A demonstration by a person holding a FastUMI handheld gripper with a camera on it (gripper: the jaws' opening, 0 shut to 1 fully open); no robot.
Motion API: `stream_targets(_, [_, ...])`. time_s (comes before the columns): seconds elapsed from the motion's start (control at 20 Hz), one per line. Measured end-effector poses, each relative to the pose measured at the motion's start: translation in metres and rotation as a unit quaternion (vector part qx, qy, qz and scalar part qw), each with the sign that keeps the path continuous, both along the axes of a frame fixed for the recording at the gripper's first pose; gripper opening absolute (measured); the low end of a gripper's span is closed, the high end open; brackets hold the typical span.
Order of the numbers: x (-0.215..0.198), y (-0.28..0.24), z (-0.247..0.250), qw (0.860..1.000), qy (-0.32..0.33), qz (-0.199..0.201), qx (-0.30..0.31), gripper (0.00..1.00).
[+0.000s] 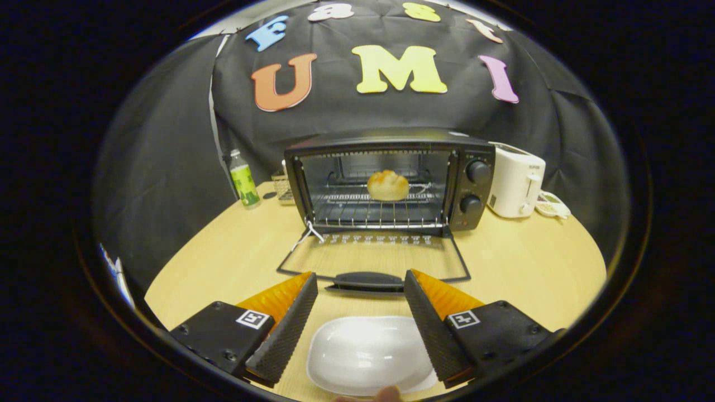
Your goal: Open the toaster oven, put the food inside, and close the toaster oven door.
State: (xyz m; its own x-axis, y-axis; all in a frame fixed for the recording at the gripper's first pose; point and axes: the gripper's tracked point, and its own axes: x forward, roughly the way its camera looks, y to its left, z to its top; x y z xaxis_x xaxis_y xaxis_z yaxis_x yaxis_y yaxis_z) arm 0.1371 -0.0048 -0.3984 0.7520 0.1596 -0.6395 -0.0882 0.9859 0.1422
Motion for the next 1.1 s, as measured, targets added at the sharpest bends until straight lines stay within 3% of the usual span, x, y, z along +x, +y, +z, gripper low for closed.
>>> stream_targets(0.55, [0.007, -0.005, -0.056, 0.995, 0.092, -0.017, -0.026, 1.00])
stream_targets(1.1, [0.017, -0.005, -0.034, 0.996, 0.056, -0.045, -0.055, 1.00])
